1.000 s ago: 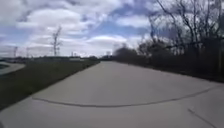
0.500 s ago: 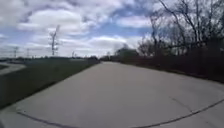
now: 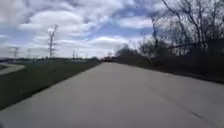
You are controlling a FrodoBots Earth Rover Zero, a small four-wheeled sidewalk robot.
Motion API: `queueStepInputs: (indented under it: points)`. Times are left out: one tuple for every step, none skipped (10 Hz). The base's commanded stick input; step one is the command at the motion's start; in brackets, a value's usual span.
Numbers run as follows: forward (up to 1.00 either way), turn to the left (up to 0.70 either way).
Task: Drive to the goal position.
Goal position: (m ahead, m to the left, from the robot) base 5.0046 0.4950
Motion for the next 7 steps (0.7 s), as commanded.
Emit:
queueStepInputs:
  points:
    - [0.96, 0.0]
    - [0.95, 0.0]
    - [0.95, 0.0]
    - [0.95, 0.0]
    - [0.95, 0.0]
    - [0.95, 0.0]
    - [0.95, 0.0]
